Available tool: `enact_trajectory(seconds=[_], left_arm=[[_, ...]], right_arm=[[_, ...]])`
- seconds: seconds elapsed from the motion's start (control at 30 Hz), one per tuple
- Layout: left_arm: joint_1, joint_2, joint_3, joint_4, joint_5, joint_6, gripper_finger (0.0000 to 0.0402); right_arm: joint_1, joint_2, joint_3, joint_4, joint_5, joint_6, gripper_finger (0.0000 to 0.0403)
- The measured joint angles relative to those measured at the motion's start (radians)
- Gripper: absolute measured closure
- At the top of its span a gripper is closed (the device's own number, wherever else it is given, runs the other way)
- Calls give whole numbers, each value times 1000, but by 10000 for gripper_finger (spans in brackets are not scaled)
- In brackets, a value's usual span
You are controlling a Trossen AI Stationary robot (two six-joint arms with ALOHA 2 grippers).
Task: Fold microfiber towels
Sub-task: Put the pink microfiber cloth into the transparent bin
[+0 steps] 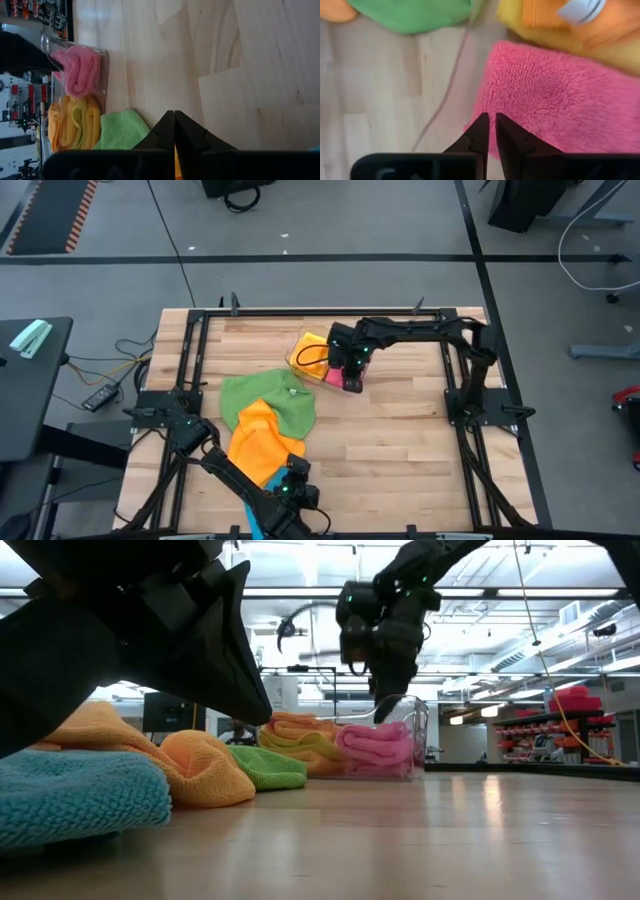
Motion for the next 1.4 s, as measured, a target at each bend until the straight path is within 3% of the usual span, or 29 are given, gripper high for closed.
enact_trajectory(seconds=[0.23, 0.5, 0.73, 1.07, 1.27, 1.4], left_arm=[[-1, 0, 0, 2, 0, 0, 376], [-2, 0, 0, 11, 0, 0, 384], [-1, 0, 0, 11, 0, 1, 392], [-1, 0, 0, 13, 0, 1, 372], [-1, 0, 0, 13, 0, 2, 387], [-1, 0, 0, 15, 0, 2, 391]], right_arm=[[-82, -47, 2, -6, 116, -5, 363], [-133, 49, -23, -17, 187, 24, 363], [-124, 73, -34, -34, 174, 17, 363], [-120, -36, -16, -39, 166, 8, 363], [-53, -42, -16, -36, 78, -33, 363], [3, -10, -16, -24, 80, -47, 363]])
